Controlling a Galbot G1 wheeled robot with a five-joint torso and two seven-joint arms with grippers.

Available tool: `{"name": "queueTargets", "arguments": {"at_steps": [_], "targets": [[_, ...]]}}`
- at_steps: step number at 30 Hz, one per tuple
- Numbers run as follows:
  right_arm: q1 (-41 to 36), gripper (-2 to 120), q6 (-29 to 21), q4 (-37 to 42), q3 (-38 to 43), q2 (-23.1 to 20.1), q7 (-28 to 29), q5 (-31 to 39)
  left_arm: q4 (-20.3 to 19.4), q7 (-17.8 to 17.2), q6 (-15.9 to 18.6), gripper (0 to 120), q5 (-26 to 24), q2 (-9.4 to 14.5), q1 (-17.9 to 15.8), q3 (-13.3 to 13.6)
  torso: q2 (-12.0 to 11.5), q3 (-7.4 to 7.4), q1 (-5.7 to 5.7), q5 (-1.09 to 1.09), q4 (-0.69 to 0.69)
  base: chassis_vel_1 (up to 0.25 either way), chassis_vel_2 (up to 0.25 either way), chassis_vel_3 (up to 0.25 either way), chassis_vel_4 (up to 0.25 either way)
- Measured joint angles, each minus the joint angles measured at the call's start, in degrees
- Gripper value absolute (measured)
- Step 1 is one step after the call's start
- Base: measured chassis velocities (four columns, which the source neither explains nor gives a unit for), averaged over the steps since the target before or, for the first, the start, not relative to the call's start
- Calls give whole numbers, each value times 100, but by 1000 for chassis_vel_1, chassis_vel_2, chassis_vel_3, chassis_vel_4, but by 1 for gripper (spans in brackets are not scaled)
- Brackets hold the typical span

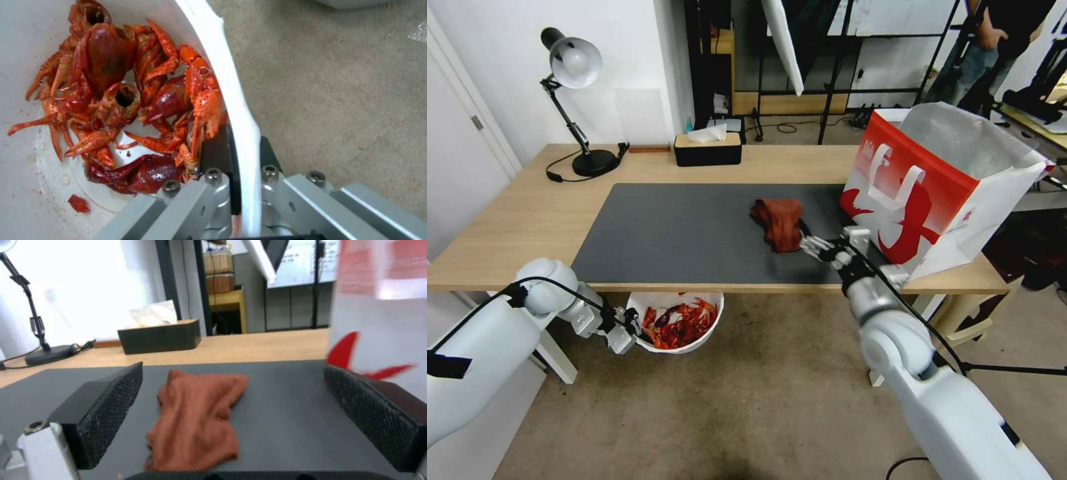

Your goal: Sweep shrimp from table into container with towel, then put container into takeout bag.

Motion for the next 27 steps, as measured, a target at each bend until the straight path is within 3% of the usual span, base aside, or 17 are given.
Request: {"name": "queueTargets", "arguments": {"at_steps": [4,6,11,27], "targets": [[-390,100,198,139,246,51,-116,-161,-2,-1,-28,0,33,-22,8,10,0,0,0,0,0,0,0,0,0],[-843,100,515,298,472,190,-209,-499,-80,-4,-87,0,140,-54,158,8,0,0,0,-1,0,0,0,0,0],[-1079,100,728,325,541,297,-328,-813,-293,-4,-144,0,220,-39,362,-15,0,0,1,-1,0,0,0,0,0],[-1510,100,1114,235,656,499,-577,-1287,-1632,-9,-504,0,461,389,1232,-192,-1,0,1,0,1,0,0,0,0]]}}
